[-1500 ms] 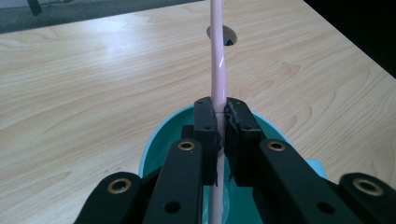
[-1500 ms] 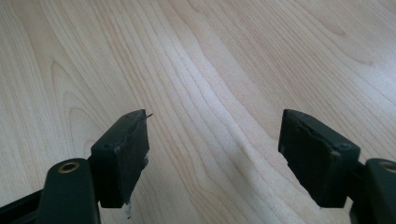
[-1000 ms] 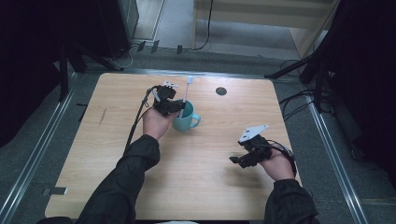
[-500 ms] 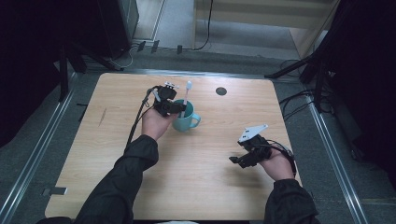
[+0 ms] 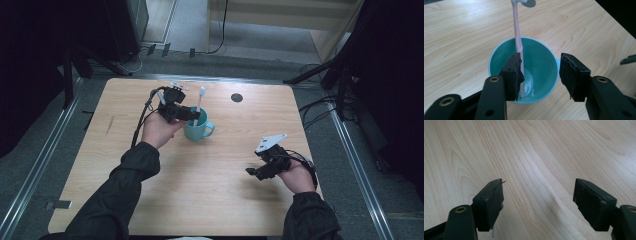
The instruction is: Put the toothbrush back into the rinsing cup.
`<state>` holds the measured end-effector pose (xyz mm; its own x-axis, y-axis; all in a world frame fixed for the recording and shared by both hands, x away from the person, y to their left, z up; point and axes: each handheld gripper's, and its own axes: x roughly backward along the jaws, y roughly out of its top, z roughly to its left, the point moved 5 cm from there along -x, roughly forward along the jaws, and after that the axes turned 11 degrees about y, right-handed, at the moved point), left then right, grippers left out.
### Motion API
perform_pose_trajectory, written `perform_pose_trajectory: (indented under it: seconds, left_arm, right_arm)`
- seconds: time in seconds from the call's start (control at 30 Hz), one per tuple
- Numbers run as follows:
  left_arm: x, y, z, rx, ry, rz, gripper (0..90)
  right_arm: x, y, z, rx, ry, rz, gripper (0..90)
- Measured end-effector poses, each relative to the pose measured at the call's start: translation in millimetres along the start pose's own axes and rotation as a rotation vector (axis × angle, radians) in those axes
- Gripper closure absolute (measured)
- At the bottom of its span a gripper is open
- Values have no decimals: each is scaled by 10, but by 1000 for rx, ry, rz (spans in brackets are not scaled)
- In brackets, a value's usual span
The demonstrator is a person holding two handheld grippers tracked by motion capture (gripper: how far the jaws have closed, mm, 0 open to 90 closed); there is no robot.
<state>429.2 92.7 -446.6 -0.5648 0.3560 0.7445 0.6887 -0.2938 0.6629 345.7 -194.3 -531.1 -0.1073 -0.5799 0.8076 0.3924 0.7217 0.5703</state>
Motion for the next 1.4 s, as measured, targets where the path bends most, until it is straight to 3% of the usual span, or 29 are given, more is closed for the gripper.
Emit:
perform_pose_trajectory:
  seconds: [0.27,0.47,0.6,0.83,1.07,1.4]
  left_arm:
    - [250,-61,62,-41,-2,15,418]
    - [347,-213,171,-49,14,43,396]
    - [410,-299,242,-33,28,19,398]
    - [449,-442,293,-28,24,46,403]
    - [427,-689,388,-10,0,83,398]
    - [421,-1019,571,12,4,62,395]
  right_arm:
    - [-6,-10,-5,-5,-1,5,243]
    - [4,-5,8,-4,-5,8,243]
    - [14,15,40,2,-7,1,236]
    - [10,8,24,5,-8,2,236]
    - [16,4,20,-1,-11,-1,230]
    - [26,-1,4,-4,-13,-7,227]
